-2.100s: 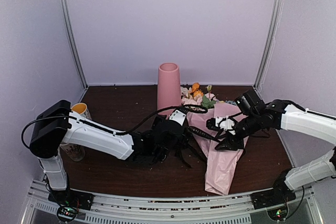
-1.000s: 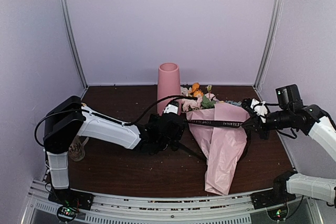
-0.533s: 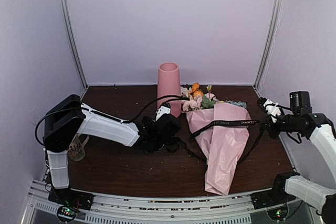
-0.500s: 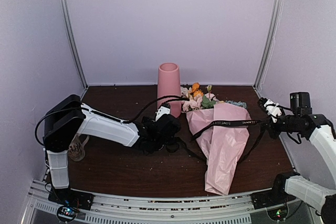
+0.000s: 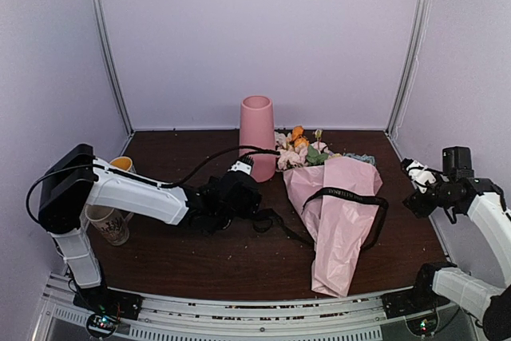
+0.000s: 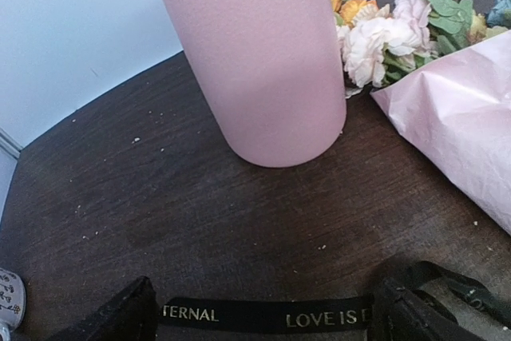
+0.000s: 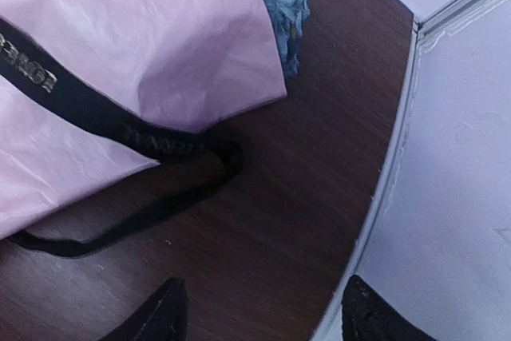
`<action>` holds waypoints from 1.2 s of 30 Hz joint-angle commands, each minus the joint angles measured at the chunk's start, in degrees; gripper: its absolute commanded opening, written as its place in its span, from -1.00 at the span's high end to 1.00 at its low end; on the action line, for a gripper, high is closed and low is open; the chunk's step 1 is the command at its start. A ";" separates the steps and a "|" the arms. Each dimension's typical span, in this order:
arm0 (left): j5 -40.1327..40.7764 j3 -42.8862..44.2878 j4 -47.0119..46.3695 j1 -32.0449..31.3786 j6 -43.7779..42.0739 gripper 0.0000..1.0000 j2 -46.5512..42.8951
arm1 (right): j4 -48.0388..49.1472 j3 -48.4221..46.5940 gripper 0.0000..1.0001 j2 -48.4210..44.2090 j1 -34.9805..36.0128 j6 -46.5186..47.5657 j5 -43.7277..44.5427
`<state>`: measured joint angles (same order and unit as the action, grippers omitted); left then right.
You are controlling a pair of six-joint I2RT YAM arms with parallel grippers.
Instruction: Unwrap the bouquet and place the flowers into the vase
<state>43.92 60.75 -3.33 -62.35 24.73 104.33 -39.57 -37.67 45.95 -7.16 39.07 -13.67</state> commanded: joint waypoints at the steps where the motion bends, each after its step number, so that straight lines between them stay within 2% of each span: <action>1: -6.31 -2.05 -1.90 -0.06 -2.88 -0.92 -4.40 | -8.86 -5.83 -0.45 -2.92 1.39 5.46 -17.42; 3: -8.58 -3.39 -2.97 -0.06 -3.84 -0.90 -6.31 | -9.65 -8.01 -0.39 -1.62 4.70 6.60 -19.96; 5: -10.89 -4.62 -4.02 -0.06 -4.69 -0.89 -7.97 | -9.69 -10.16 -0.24 1.41 8.79 6.95 -19.15; 9: -15.81 -5.28 -4.50 -0.06 -5.74 -0.85 -9.96 | -6.45 -13.53 0.10 7.64 17.46 5.40 -14.22; 13: -21.12 -5.29 -5.71 -0.14 -6.61 -0.78 -9.97 | -2.27 -14.96 0.28 13.14 24.89 5.01 -9.23; 19: -22.94 -5.61 -6.50 -0.38 -6.53 -0.75 -10.23 | 1.74 -16.37 0.27 20.42 30.77 5.66 -3.63; 28: -21.40 -5.78 -4.90 -0.85 -5.01 -0.75 -10.91 | 5.90 -21.19 0.25 32.03 34.47 5.91 -0.14; 30: -21.34 -6.03 -5.23 -1.00 -4.89 -0.75 -10.97 | 6.66 -22.16 0.34 33.39 34.63 5.64 0.67; 33: -20.80 -6.08 -5.30 -1.10 -4.55 -0.75 -10.72 | 3.43 -23.58 0.50 34.06 34.78 6.82 -1.88; 36: -20.30 -6.37 -5.63 -1.28 -4.43 -0.75 -10.77 | -2.56 -24.62 0.45 33.79 35.31 10.47 -5.23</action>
<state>22.50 55.44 -7.01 -63.18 19.55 95.04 -35.90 -60.12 80.27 27.24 45.87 -15.79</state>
